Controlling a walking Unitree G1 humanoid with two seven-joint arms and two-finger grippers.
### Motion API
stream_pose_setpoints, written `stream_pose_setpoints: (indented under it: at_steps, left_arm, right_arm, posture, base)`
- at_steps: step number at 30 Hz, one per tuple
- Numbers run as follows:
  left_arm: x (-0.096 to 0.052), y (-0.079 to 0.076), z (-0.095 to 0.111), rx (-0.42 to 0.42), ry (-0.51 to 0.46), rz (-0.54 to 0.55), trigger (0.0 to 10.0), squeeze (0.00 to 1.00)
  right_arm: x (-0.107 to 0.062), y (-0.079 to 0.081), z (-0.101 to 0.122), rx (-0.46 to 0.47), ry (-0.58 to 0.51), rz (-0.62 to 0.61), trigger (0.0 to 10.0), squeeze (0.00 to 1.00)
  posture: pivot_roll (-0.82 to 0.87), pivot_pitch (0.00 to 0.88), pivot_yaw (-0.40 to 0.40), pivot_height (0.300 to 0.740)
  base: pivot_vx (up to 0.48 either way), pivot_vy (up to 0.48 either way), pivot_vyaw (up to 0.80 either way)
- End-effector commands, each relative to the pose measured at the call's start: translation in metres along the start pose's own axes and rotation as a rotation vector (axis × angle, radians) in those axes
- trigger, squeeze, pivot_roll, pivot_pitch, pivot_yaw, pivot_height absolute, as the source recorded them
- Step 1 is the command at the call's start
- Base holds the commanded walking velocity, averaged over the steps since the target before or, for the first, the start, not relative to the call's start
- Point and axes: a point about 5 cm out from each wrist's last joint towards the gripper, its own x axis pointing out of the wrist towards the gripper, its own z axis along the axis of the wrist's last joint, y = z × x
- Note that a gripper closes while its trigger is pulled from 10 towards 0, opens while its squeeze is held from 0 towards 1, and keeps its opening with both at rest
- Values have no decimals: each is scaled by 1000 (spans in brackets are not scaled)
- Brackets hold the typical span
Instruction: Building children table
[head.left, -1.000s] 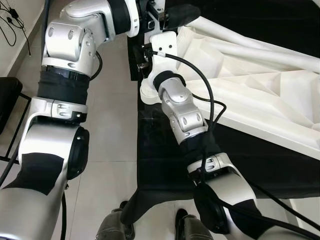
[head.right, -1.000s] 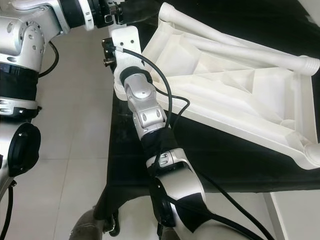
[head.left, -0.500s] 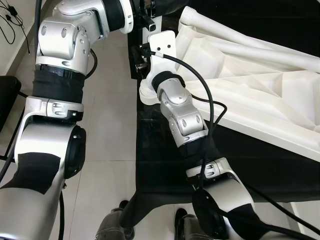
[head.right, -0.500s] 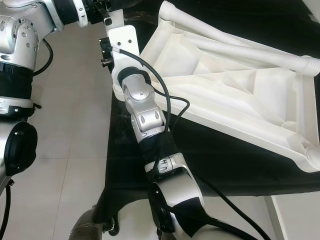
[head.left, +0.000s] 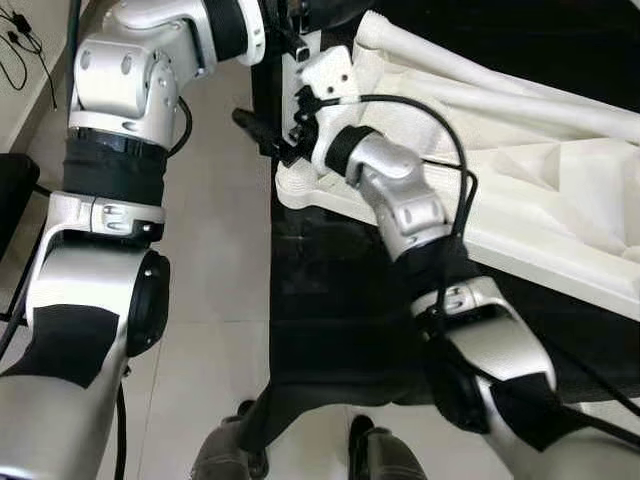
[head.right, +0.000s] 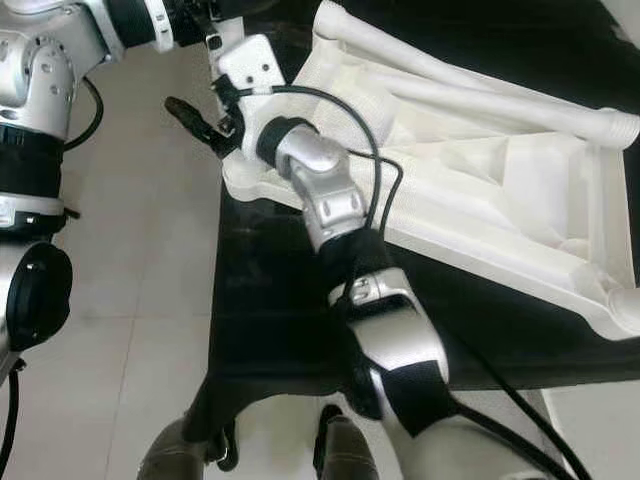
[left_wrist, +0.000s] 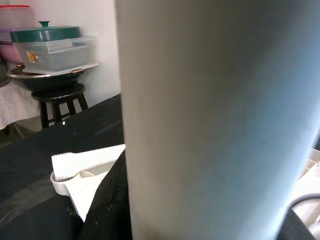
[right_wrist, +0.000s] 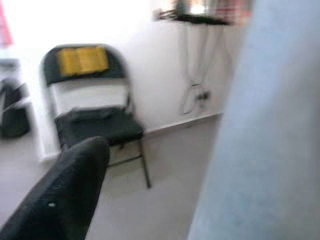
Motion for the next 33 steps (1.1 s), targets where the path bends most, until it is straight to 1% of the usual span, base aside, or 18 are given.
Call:
stream_pose_setpoints:
  at_steps: [1,2,5,6,9,10,13,24,25,28,29,30,31,32,33]
  left_arm:
    - [7,-8,3,8,-12,-56,0,0]
    - [8,-9,3,7,-13,-57,0,0]
    - [8,-9,3,6,-13,-57,0,0]
    - [8,-9,2,3,-10,-60,0,0]
    - [8,-9,2,3,-10,-60,0,0]
    - [8,-10,1,2,-7,-62,0,0]
    - [7,-11,-1,0,0,-69,0,0]
    - [6,-10,0,12,2,-70,0,0]
    - [6,-7,1,17,-18,-37,8039,1000]
    - [6,-7,1,17,-18,-37,8039,1000]
    - [6,-5,1,14,-21,-14,10000,1000]
    - [6,-5,1,14,-21,-14,10000,1000]
    - [5,-3,1,14,-21,3,10000,1000]
    - [5,-3,1,14,-21,3,10000,1000]
    - [5,-2,1,14,-19,11,10000,1000]
  right_arm:
    - [6,9,3,-18,-15,132,10000,1000]
    - [6,8,2,-8,-5,166,10000,0]
    - [6,7,2,-1,-1,179,10000,0]
    - [8,9,0,21,6,204,4353,0]
    - [8,9,0,21,6,204,4353,0]
    - [9,11,-2,44,8,240,0,0]
    - [9,16,-6,77,14,309,0,0]
    - [8,15,-7,78,-3,330,0,0]
    - [7,12,-8,59,4,294,0,0]
    - [7,12,-8,59,4,294,0,0]
    - [6,9,-9,43,20,262,0,0]
    - [6,9,-9,43,20,262,0,0]
    - [5,5,-10,54,29,200,0,0]
    - [5,5,-10,54,29,200,0,0]
    - [4,2,-10,64,34,159,0,0]
  posture:
    - [-59,237,-61,740]
    - [-57,242,-62,740]
    - [-57,242,-62,740]
    - [-61,247,-66,740]
    - [-61,247,-66,740]
    - [-60,248,-64,740]
    - [-62,252,-67,740]
    - [-58,259,-58,740]
    - [-63,258,-55,740]
    - [-63,258,-55,740]
    - [-66,257,-55,740]
    - [-66,257,-55,740]
    - [-71,259,-51,740]
    - [-71,259,-51,740]
    - [-71,259,-51,740]
  base:
    - [0,0,0]
    - [0,0,0]
    - [0,0,0]
    - [0,0,0]
    - [0,0,0]
    - [0,0,0]
    - [0,0,0]
    - [0,0,0]
    - [0,0,0]
    - [0,0,0]
    - [0,0,0]
    - [0,0,0]
    - [0,0,0]
    - [0,0,0]
    - [0,0,0]
